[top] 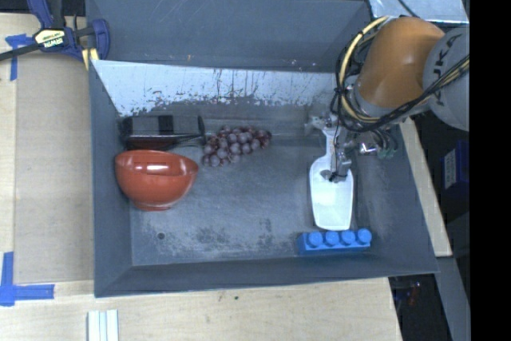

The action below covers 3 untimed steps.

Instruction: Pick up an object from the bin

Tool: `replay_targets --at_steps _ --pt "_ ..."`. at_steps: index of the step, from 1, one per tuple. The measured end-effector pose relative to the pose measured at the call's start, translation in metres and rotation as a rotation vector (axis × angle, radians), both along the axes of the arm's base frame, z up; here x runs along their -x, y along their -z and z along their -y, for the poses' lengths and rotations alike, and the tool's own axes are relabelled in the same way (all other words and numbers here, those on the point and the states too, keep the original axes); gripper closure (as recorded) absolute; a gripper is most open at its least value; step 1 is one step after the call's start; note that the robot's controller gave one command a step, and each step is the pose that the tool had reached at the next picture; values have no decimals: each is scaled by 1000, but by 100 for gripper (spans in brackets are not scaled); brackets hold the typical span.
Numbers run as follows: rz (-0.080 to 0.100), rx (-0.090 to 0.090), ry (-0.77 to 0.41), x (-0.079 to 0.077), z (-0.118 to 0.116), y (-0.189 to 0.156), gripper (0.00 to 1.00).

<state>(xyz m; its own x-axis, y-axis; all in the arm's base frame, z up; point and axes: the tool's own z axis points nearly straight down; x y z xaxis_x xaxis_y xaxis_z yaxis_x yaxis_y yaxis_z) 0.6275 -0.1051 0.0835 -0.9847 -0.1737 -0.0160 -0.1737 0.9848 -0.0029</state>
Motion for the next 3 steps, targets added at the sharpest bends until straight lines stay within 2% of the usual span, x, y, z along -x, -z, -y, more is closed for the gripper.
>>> replay_targets --at_steps 1,2,3 --pt "12 5 -168 11 -4 -108 0" --pt "-6 -1 -17 3 4 -35 0" --pt "27 12 -238 0 8 -56 0"
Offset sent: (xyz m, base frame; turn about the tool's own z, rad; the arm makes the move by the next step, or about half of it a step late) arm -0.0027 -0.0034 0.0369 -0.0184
